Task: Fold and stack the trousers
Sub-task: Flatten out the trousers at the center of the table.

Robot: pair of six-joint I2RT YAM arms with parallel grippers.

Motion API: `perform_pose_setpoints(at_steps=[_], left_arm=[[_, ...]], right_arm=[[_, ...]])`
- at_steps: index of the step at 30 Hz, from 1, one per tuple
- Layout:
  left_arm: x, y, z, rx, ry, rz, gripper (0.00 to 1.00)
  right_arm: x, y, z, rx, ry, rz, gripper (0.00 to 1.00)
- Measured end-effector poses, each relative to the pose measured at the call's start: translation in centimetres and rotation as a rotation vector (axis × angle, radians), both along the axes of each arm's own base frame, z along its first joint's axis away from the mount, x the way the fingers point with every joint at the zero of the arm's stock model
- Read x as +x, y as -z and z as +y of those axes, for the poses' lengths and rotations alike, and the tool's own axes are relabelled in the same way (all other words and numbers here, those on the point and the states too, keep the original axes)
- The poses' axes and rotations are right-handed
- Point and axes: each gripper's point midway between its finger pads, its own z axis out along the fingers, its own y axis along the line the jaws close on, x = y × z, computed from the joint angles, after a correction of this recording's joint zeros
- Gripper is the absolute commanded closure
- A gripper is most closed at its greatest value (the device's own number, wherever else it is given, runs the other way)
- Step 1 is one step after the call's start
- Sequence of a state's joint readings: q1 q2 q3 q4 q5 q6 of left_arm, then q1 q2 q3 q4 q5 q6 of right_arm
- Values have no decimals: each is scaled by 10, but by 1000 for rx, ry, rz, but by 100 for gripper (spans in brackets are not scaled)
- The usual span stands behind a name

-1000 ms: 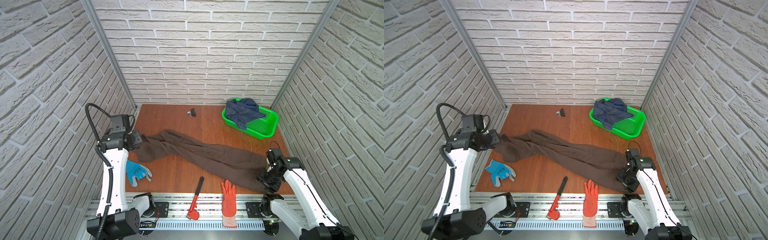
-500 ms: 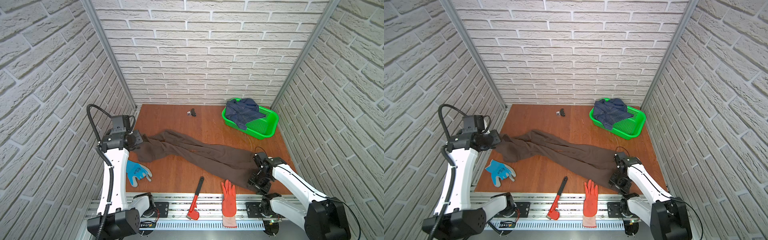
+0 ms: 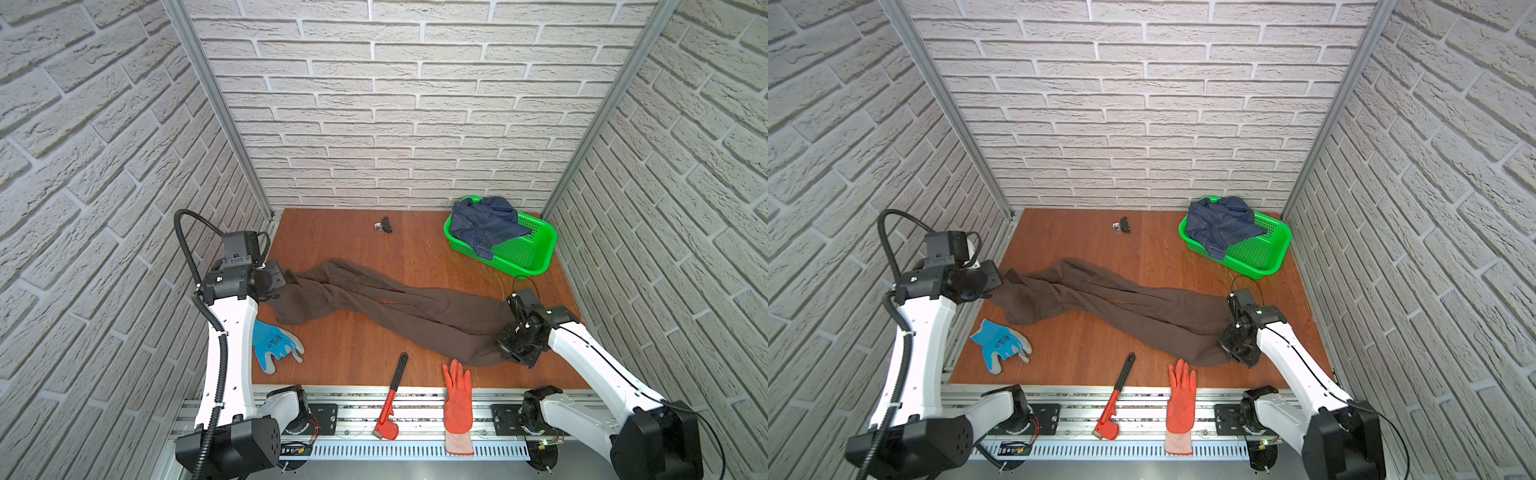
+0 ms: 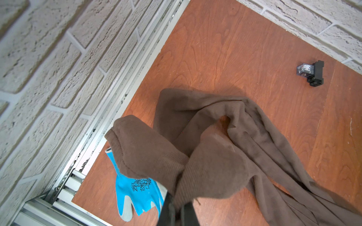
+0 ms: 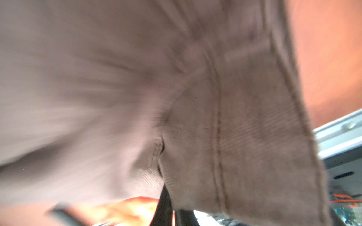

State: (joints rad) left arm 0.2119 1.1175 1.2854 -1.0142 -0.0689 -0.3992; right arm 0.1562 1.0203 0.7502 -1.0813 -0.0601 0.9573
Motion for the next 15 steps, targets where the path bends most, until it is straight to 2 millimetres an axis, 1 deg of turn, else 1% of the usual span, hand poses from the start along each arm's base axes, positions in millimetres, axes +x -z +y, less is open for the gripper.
perform_pose_setpoints(at_steps=[3, 4, 6, 7, 9, 11, 13, 15], left_arm=[[1, -2, 3, 3, -3, 0, 100], [3, -4, 4, 4, -3, -3, 100], [8, -7, 5, 5, -1, -10, 100], [11, -7, 6, 5, -1, -12, 100], [20, -8, 8, 2, 1, -12, 100], [32, -5, 10, 0, 3, -6, 100], [43, 1, 13, -3, 4, 6, 100], [54, 11, 15, -10, 5, 26, 100]], right_arm=[[29, -52, -2, -21, -12, -153, 94], [37, -65, -2, -24, -17, -192, 94], [54, -86, -2, -38, -30, -237, 94], [62, -91, -2, -45, -36, -244, 94], [79, -95, -2, -65, -47, -229, 94], [99, -90, -1, -87, -60, -188, 94], [120, -81, 0, -107, -80, -138, 94], [143, -66, 3, -120, -105, -93, 93]])
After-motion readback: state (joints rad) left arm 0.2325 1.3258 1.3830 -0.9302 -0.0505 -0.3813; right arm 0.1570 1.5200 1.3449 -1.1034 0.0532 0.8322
